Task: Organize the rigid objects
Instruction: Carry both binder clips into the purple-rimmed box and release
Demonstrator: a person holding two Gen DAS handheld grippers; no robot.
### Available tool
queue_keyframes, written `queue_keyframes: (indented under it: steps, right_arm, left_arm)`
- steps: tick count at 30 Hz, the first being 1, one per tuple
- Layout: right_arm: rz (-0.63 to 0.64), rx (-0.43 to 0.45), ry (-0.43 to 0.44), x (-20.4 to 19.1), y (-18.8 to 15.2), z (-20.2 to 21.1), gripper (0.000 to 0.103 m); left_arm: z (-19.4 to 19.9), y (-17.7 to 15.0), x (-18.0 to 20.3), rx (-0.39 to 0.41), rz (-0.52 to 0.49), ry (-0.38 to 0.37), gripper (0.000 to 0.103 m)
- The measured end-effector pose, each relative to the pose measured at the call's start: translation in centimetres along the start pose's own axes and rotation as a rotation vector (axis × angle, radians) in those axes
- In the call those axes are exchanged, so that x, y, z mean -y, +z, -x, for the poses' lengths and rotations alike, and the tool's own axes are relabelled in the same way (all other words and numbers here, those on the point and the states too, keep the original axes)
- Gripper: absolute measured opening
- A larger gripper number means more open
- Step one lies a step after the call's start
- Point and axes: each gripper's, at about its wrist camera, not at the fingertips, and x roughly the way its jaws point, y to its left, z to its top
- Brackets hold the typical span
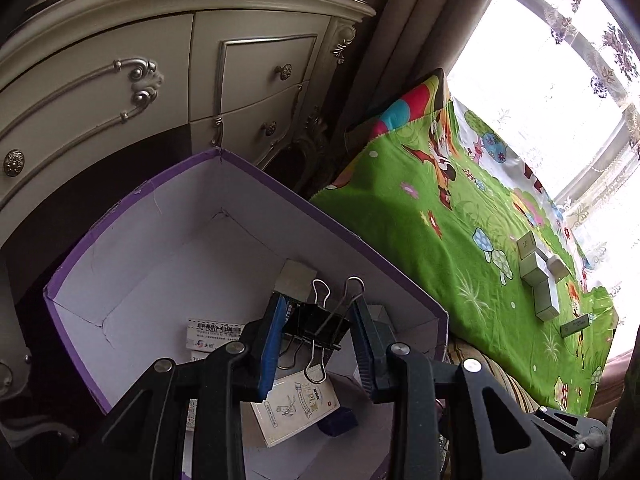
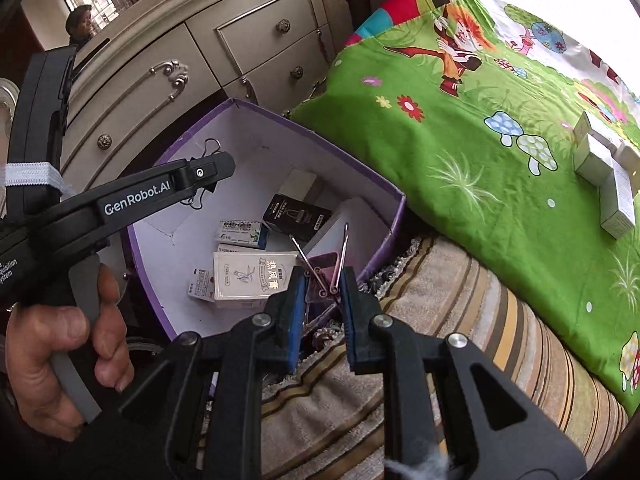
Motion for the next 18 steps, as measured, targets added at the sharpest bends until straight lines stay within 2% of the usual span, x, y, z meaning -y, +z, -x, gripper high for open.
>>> queue_keyframes:
  steps: [4, 6, 9, 11, 15, 18]
  right_arm:
    - [0.087, -0.039, 0.044, -2.6, -0.5, -1.1, 0.021]
    - [0.125, -0.055, 0.042, -3.4, -0.8, -1.4, 0.023]
    - [0.111, -0.059, 0.038, -3.1, -0.9, -1.5, 0.04]
    - [0.085, -0.05, 0.039, -2.6, -0.9, -1.3, 0.051]
    - [0.082, -0.04, 0.021, -1.9, -1.0, -0.7, 0.057]
    - [0.084, -0.009, 0.007, -1.6, -1.1, 0.1, 0.066]
  left_arm:
    - [-0.4, -0.1, -1.1, -0.015, 0.029, 0.015, 0.035]
    - [-0.5, -0.1, -1.7, -0.023, 0.045, 0.036, 0.049]
    - [-0.5, -0.2, -2.1, -0.019, 0.055, 0.072, 0.064]
    - [-0.5, -0.3, -2.0, -0.02, 0.046, 0.074, 0.066]
    - [-0.8, -0.4, -0.9, -0.027, 0.006, 0.08, 0.067]
    - [-0.7, -0.5, 0.3, -0.022, -0.04, 0.086, 0.068]
